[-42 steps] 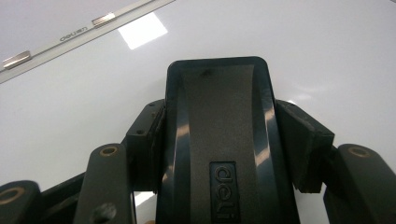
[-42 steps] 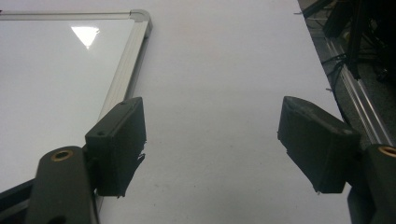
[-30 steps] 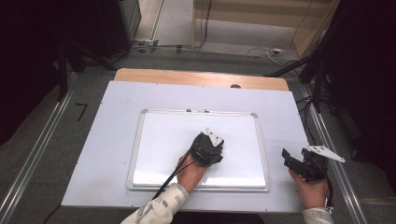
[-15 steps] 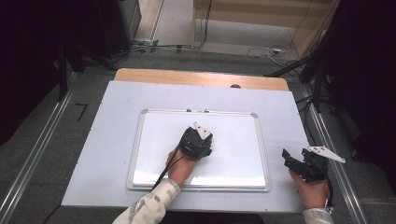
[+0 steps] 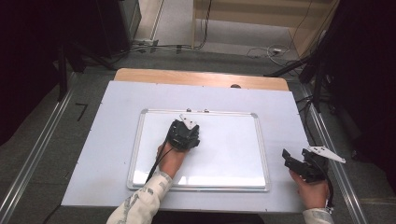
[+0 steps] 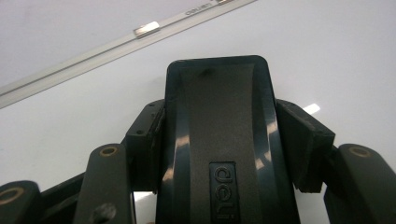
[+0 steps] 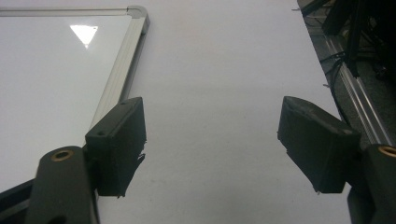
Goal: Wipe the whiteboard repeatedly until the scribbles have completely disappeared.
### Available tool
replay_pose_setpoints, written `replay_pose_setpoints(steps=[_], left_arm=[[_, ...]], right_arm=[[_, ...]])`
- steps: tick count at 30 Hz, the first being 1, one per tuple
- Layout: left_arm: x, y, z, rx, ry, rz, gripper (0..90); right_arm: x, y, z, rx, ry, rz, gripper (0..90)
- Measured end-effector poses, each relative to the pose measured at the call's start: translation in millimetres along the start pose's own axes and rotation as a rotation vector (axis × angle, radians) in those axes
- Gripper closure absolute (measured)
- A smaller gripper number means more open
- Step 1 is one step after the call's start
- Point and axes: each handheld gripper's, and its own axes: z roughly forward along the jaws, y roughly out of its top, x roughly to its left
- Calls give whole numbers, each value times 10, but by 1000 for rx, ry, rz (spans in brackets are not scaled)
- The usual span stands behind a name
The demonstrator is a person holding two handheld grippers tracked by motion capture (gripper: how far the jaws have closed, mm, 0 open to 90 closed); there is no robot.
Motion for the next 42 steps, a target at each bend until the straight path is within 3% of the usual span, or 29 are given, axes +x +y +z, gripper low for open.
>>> replay_pose_setpoints(steps=[13,27,36,42], left_arm=[[84,-3,-43,13,-21,-50,407],[266,-110,-170,-20,-30,-120,411],[498,-90,-435,-98,-32,-185,411],[651,-155,-502,-93,-8,-209,411]], right_arm=[[-3,5,10,0,2,5,224],[-2,7,6,-2,1,0,224],[3,6,7,-1,1,1,224],[11,9,5,-4,3,-1,224]])
